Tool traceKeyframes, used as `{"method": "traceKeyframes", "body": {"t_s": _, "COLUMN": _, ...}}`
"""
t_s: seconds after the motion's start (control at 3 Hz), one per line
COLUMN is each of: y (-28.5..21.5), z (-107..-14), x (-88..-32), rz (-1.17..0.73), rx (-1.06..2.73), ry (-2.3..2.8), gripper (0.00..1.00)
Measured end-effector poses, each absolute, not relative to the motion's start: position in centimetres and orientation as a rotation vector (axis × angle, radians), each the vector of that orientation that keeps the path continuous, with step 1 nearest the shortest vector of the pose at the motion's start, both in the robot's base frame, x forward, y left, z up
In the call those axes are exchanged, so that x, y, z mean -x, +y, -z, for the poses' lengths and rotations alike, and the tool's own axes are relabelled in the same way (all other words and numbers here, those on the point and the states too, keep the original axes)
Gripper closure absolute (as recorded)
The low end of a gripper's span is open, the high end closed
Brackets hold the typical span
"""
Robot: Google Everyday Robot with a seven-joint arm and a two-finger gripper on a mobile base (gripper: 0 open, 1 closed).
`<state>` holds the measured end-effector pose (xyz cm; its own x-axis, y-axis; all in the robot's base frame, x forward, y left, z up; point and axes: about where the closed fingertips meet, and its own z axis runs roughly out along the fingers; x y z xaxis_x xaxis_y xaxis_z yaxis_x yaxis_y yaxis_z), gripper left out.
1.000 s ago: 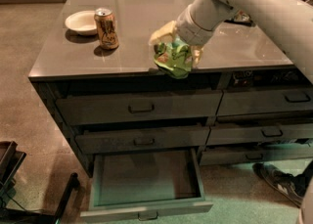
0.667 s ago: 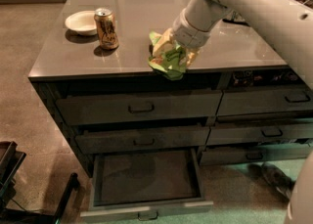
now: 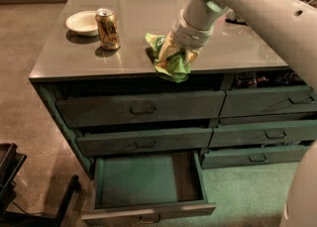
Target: Place green rice chip bag into bottom drawer
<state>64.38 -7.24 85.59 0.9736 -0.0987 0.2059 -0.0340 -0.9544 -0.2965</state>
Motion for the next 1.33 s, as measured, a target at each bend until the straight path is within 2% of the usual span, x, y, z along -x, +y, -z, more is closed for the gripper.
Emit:
{"method": "traceKeyframes", "body": {"t_s": 0.33, "y": -7.2, "z": -85.6, "x": -64.4, "rz": 0.316, "rx": 2.827, "ry": 0.097, "gripper": 1.0}}
{"method": "traceKeyframes", "body": {"t_s": 0.67, "y": -7.4, "z": -85.7, "x": -64.0, "rz": 0.274, "rx": 2.866, "ry": 0.168, "gripper": 1.0}}
{"method": "traceKeyframes", "body": {"t_s": 1.33, "y": -9.5, "z": -88.0, "x": -59.6, "rz": 0.215, "rx": 2.91, "ry": 0.504, "gripper": 1.0}}
